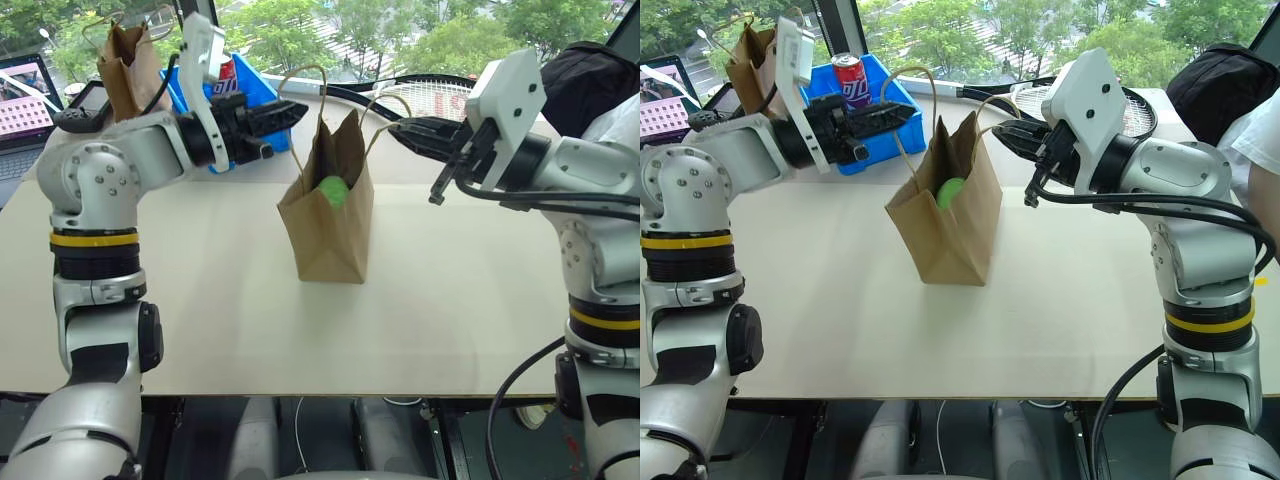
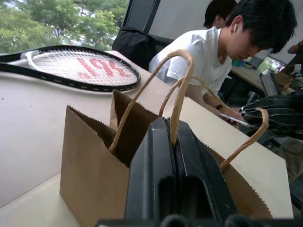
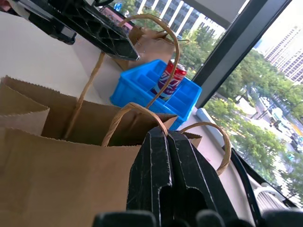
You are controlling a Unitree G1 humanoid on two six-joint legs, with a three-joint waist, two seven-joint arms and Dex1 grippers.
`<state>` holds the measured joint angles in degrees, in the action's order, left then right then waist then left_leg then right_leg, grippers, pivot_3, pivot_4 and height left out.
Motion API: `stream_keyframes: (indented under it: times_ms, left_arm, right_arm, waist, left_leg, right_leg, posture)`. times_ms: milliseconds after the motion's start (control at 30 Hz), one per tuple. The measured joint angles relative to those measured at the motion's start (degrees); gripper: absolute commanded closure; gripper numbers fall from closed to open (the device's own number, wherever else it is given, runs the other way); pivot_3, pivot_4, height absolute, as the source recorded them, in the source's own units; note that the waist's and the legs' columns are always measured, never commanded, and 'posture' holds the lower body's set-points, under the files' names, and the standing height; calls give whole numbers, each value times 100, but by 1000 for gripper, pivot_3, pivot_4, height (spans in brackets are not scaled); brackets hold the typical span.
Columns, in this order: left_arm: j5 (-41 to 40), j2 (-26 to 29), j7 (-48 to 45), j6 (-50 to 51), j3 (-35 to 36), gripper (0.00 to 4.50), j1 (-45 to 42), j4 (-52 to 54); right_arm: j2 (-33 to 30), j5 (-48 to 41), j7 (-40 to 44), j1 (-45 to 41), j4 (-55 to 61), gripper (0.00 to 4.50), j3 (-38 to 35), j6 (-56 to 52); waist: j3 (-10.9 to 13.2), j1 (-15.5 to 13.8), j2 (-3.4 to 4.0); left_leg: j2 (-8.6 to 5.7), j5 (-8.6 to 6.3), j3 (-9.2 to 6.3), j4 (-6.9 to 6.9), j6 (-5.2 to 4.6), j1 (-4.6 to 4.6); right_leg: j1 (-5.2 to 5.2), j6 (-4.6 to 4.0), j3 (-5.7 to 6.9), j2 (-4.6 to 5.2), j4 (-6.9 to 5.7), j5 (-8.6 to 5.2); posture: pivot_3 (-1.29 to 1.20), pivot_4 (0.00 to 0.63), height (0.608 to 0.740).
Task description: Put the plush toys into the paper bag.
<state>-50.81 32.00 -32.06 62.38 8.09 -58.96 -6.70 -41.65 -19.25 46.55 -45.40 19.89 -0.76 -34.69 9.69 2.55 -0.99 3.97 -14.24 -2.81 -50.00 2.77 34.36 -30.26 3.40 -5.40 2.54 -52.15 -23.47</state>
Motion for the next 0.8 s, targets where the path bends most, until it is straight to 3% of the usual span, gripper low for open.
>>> stream_keyframes:
  times_ms: [133, 200, 233, 333, 567, 633, 800]
  left_arm:
    - [0, 24, 0, 104, 5, 4500, 142, 124]
    - [-8, 33, -15, 172, 21, 3916, 142, 167]
    - [-36, 31, -30, 204, 48, 3838, 142, 171]
    - [-155, 39, -136, 303, 228, 2730, 142, 178]
    - [-265, 291, -386, 392, 491, 127, 130, 120]
    - [-308, 440, -605, 375, 569, 0, 138, 120]
    - [-86, 1220, -1625, -240, 638, 0, 961, 321]
  right_arm:
    - [-131, -251, 159, 355, 177, 4416, 17, -384]
    - [-131, -424, 159, 374, 219, 4500, -19, -555]
    - [-137, -496, 161, 373, 228, 3878, -63, -615]
    - [-323, -699, 199, 366, 210, 3031, -295, -761]
    - [-639, -1190, 217, 122, -111, 550, -1005, -939]
    - [-777, -1366, 219, 83, -160, 51, -1246, -972]
    - [-1395, -1925, 578, 765, -11, 51, -1698, -1538]
  waist:
    - [1, -6, -1]
    - [1, -5, -1]
    - [1, -4, -1]
    - [1, -3, 0]
    - [2, 4, 0]
    - [2, 3, 0]
    - [2, 22, 1]
  left_leg:
    - [-1, 0, 0, -1, -1, 0]
    - [-1, 1, -1, 0, -2, -1]
    - [0, 1, -1, 0, -2, -1]
    - [0, 2, -1, 0, -3, -1]
    - [0, 2, 1, 2, -4, -3]
    - [0, 2, 1, 5, -3, -3]
    - [2, 2, 6, 21, -4, -15]
  right_leg:
    - [4, 0, 0, 0, 3, 0]
    - [4, 0, -1, 0, 2, 0]
    - [4, 0, 1, -1, 2, 0]
    - [4, 0, 0, 0, 2, 0]
    - [4, 0, 0, 0, 2, 0]
    - [4, 0, 0, 0, 4, 0]
    - [8, -6, -2, 1, 13, -2]
  posture:
    - [0, 150, 656]
    - [0, 150, 656]
    - [0, 150, 656]
    - [0, 150, 656]
    - [0, 150, 656]
    - [0, 150, 656]
    - [0, 150, 656]
